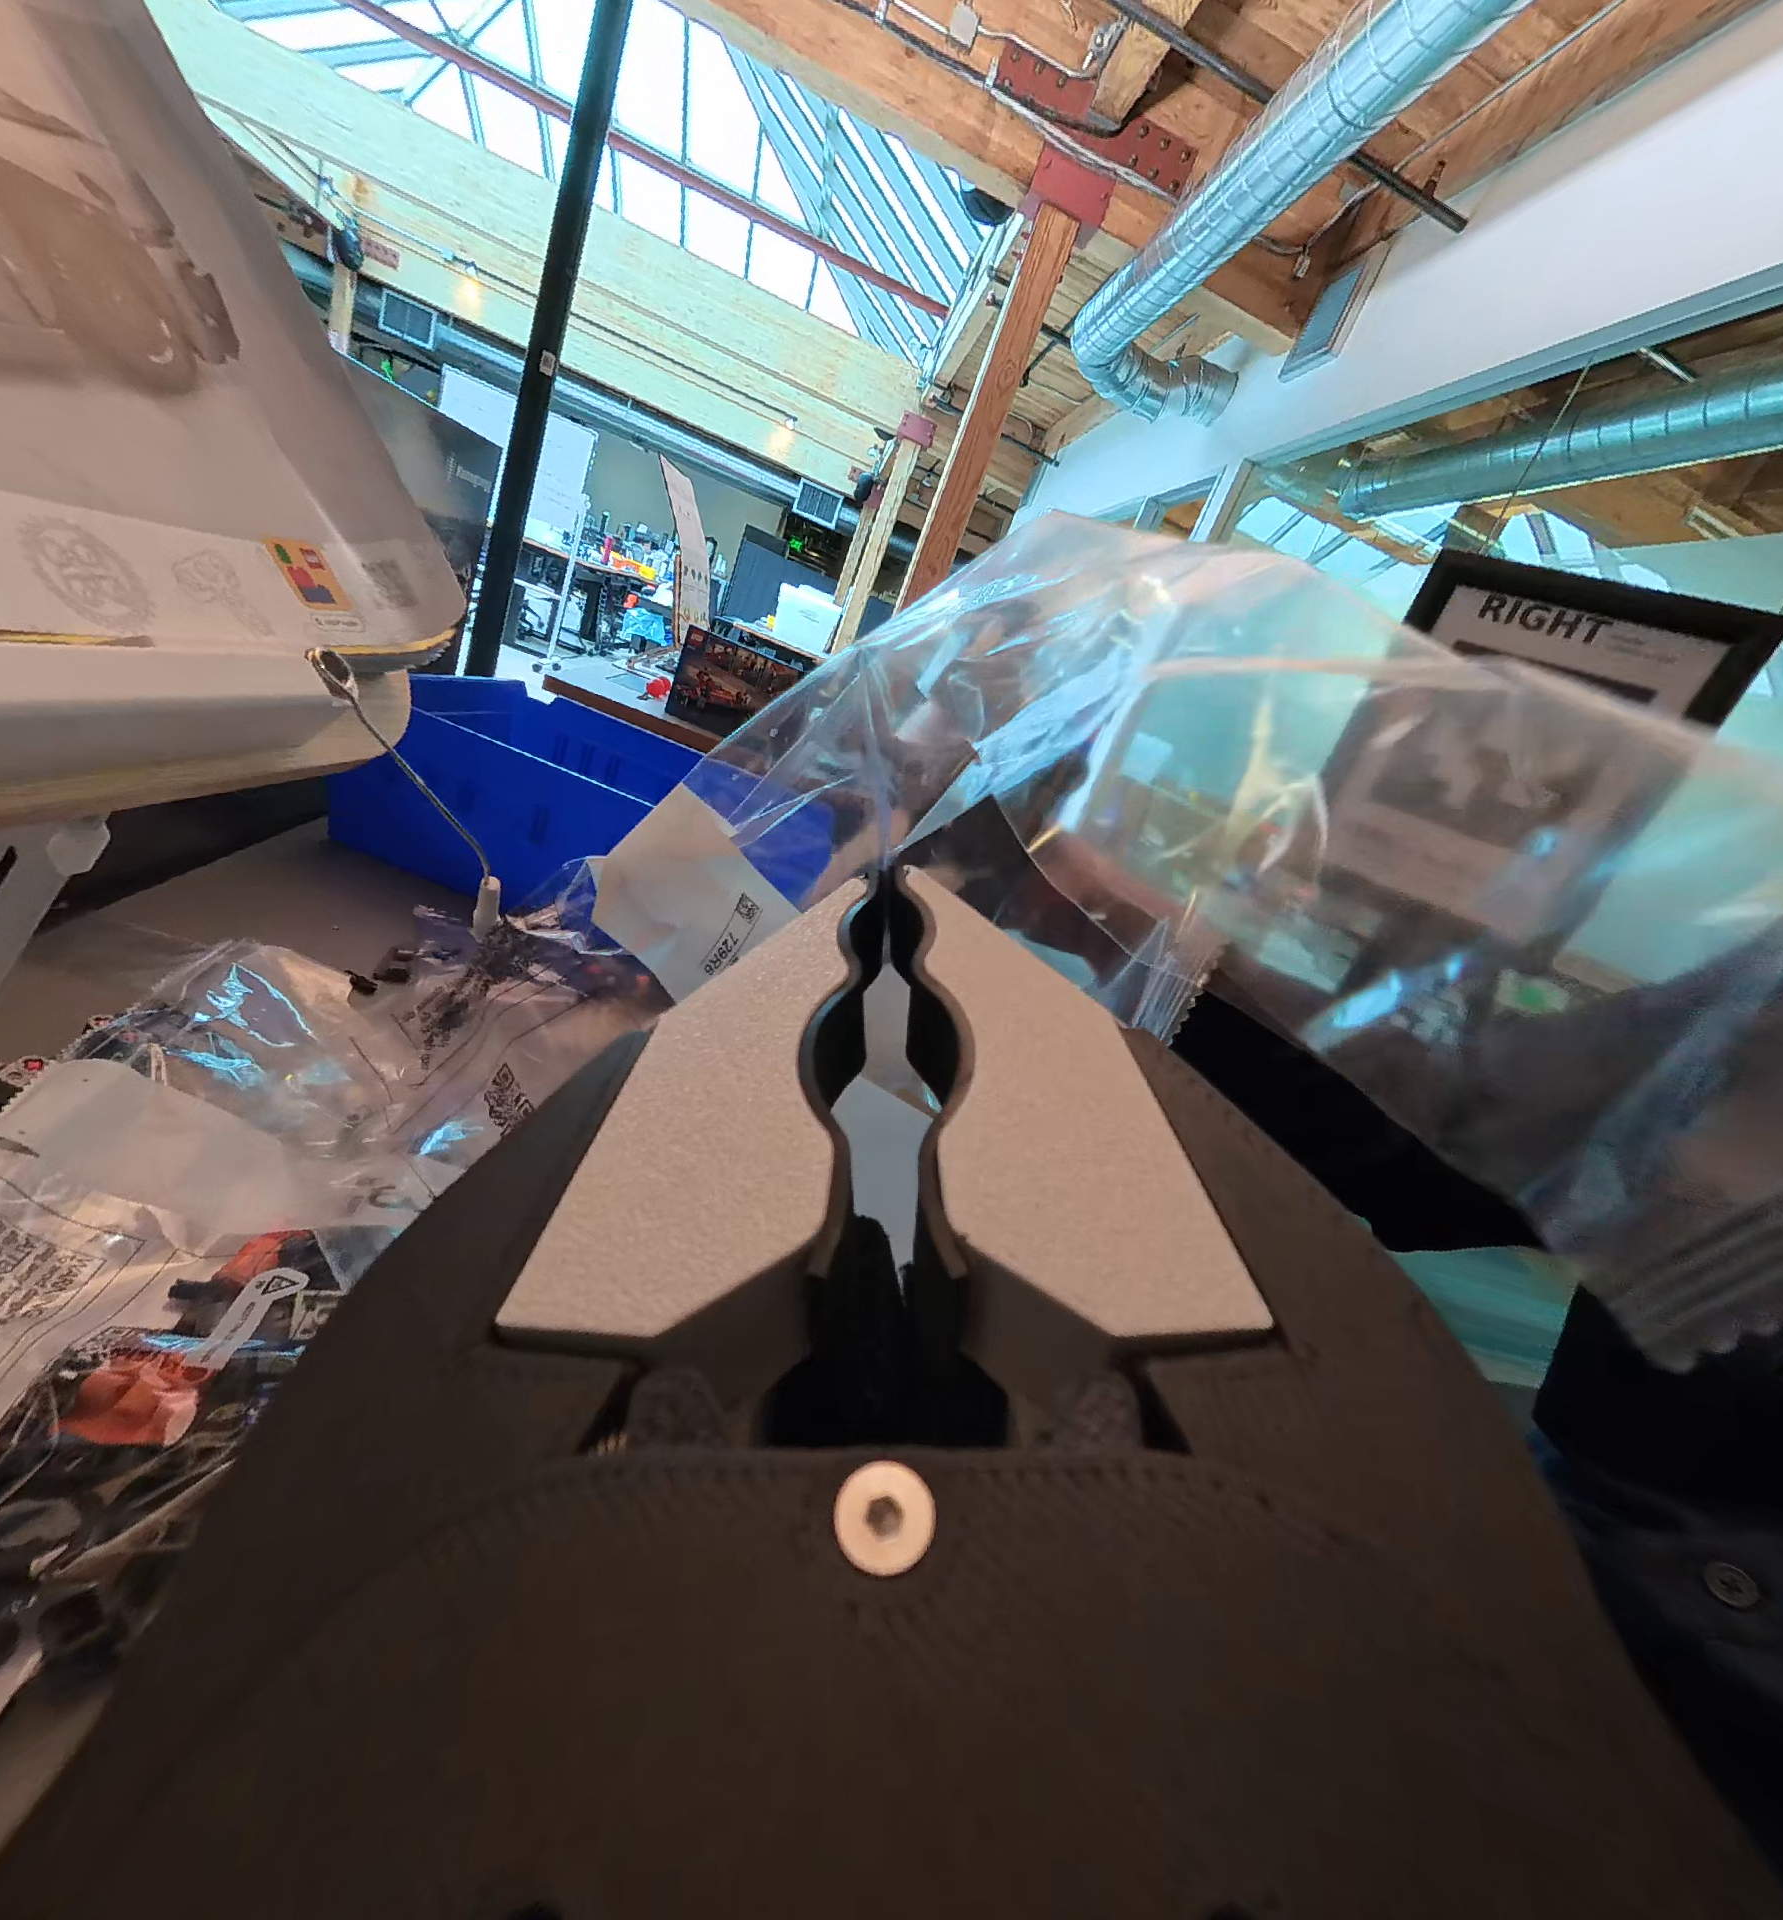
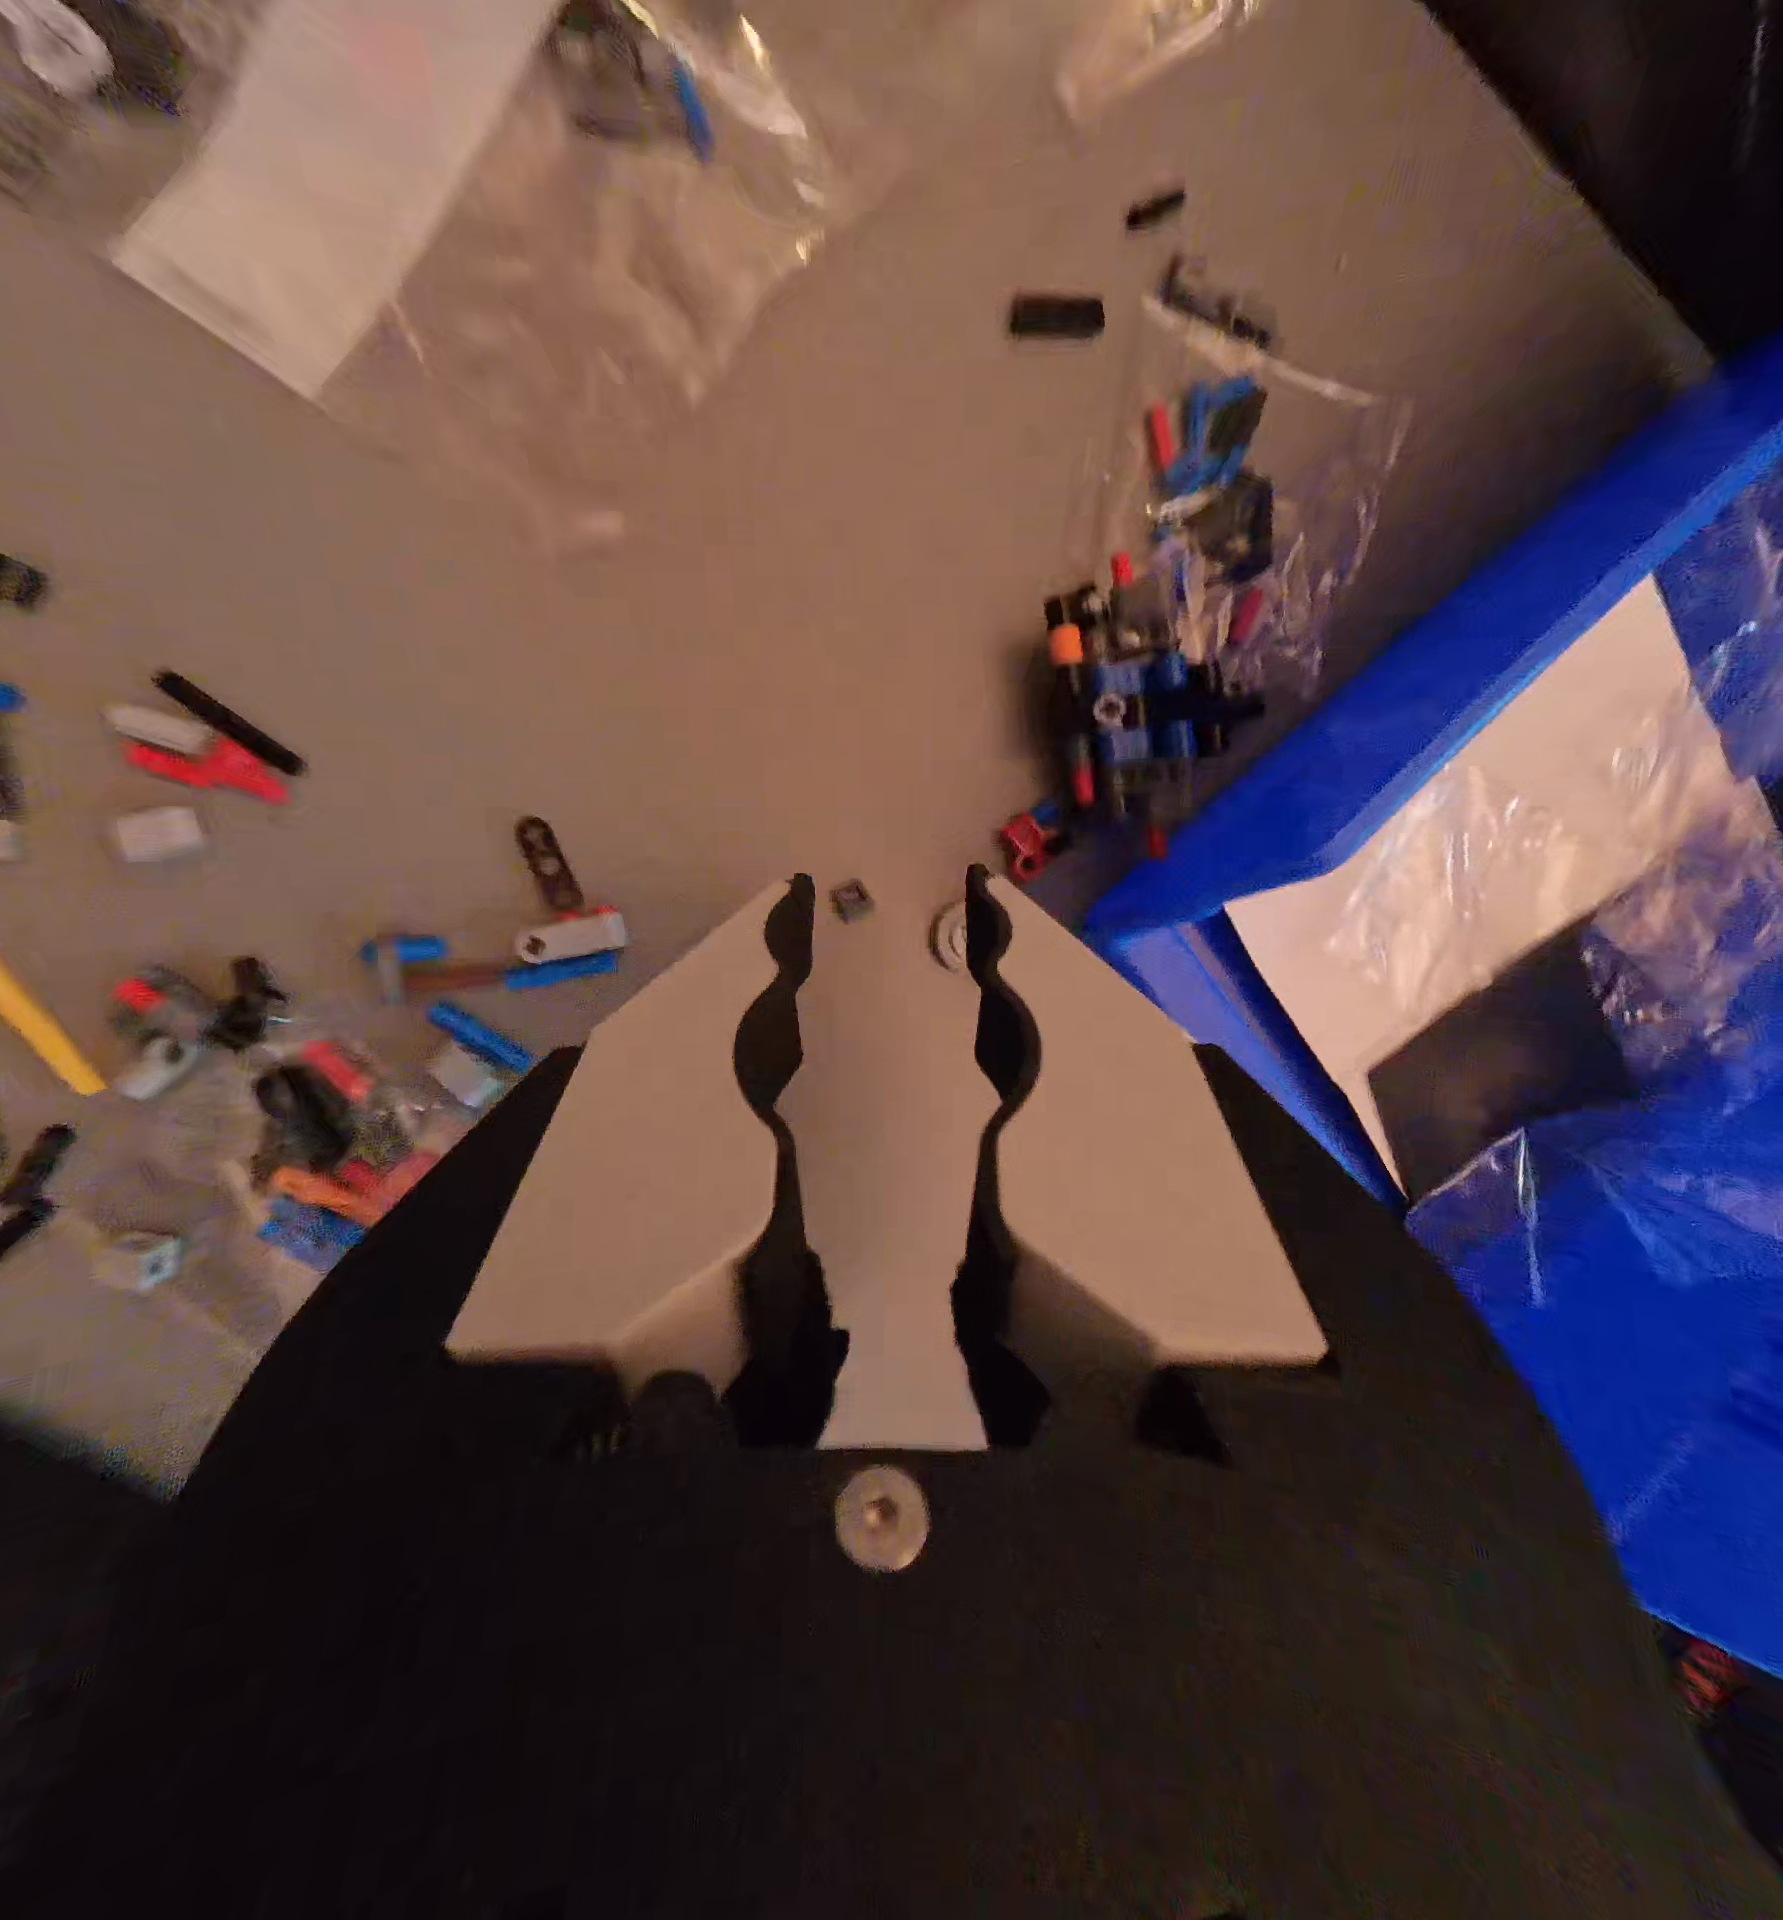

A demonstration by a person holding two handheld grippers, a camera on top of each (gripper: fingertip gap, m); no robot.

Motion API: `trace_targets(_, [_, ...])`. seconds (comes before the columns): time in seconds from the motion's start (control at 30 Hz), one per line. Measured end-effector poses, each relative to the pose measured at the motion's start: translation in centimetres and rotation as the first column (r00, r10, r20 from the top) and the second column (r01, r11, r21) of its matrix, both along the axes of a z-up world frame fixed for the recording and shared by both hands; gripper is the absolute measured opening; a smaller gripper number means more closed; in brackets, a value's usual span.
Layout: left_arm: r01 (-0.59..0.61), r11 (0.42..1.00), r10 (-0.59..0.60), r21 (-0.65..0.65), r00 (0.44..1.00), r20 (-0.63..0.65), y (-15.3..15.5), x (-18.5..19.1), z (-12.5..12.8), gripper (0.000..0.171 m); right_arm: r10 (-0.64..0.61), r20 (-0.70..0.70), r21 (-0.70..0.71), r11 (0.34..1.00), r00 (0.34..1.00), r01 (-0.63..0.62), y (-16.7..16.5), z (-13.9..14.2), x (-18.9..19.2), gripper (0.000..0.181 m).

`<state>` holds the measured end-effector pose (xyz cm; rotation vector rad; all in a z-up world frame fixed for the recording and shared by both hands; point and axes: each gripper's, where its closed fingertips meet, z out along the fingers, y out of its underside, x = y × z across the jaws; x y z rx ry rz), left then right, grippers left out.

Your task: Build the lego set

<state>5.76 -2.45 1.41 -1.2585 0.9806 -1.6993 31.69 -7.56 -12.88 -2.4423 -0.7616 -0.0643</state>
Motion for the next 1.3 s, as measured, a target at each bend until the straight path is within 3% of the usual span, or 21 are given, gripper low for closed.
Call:
trace_targets(0.1, [-0.003,1.000,0.003,0.002,1.000,-0.001,0.0,-0.1,0.0,0.000,-0.058,0.028,-0.012,0.998,0.998,0.059,0.3,-2.7,2.1,0.029])
trace_targets(0.3, [-0.004,1.000,0.004,-0.006,1.000,-0.006,0.3,0.0,-0.3,0.000,-0.109,-0.040,-0.007,0.994,0.993,0.109,1.0,-4.5,3.2,0.014])
trace_targets(0.47, [-0.006,1.000,0.006,-0.008,1.000,-0.005,0.4,-0.1,-0.3,0.000,-0.113,-0.093,0.030,0.993,0.989,0.116,1.2,-4.7,3.0,0.018])
trace_targets(0.6, [-0.005,1.000,0.005,-0.007,1.000,-0.007,0.4,0.0,-0.3,0.000,-0.082,-0.114,0.003,0.997,0.990,0.083,0.5,-4.5,2.6,0.011])
trace_targets(0.83, [-0.004,1.000,0.004,-0.008,1.000,-0.003,0.4,-0.1,-0.2,0.000,0.035,-0.222,-0.122,0.991,0.974,-0.064,-3.5,-4.5,-0.2,0.008])
trace_targets(1.17, [-0.002,1.000,0.002,-0.008,1.000,-0.004,0.3,-0.1,-0.2,0.000,0.047,-0.144,-0.082,0.995,0.988,-0.060,-3.6,-4.4,0.6,0.027])
trace_targets(1.3, [-0.003,1.000,0.003,-0.010,1.000,-0.003,0.3,-0.2,-0.2,0.000,0.050,-0.182,-0.091,0.994,0.982,-0.068,-3.7,-4.8,0.2,0.016])
